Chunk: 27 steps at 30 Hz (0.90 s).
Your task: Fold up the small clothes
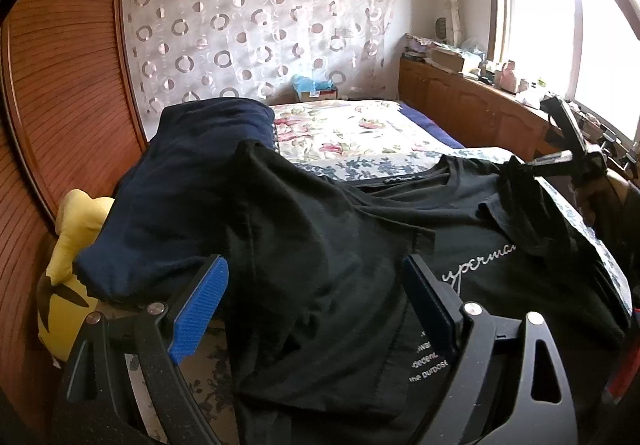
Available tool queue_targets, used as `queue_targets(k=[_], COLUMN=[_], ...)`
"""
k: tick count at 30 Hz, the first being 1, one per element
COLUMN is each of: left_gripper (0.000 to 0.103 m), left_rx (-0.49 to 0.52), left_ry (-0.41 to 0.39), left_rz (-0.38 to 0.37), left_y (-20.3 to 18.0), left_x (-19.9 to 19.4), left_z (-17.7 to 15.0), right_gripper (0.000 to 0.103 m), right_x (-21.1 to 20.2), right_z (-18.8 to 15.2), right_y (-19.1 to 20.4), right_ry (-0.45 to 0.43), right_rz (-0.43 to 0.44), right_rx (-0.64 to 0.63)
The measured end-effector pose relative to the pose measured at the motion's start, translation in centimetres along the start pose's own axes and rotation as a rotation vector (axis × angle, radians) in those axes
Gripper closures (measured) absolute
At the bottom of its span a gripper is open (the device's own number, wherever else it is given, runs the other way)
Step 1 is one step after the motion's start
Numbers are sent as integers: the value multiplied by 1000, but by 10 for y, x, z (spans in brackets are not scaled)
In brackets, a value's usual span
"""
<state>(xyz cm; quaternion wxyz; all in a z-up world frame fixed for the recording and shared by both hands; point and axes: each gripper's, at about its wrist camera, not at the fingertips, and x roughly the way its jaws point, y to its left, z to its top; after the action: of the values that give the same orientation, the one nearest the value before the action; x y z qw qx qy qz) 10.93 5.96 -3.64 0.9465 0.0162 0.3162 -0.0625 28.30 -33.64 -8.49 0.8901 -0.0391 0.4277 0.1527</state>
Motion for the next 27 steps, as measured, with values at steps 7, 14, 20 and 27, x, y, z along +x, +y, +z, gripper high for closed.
queue_targets(k=[7, 14, 20, 27], left_gripper=[14, 14, 14, 14], left_rx=[-10, -20, -18, -5], left_ry=[-5, -5, -6, -4], left_rz=[17, 39, 58, 80], left_y=[8, 17, 24, 32], left_x=[1, 6, 11, 19], left_z=[2, 7, 14, 26], right_gripper=[97, 96, 76, 55], right_x=[-18, -5, -7, -15], right_z=[15, -2, 3, -12], right_y=[9, -5, -4, -7], right_ry=[-130, -70, -72, -70], right_rz=[-50, -152, -162, -109], right_rx=[-57, -3, 19, 13])
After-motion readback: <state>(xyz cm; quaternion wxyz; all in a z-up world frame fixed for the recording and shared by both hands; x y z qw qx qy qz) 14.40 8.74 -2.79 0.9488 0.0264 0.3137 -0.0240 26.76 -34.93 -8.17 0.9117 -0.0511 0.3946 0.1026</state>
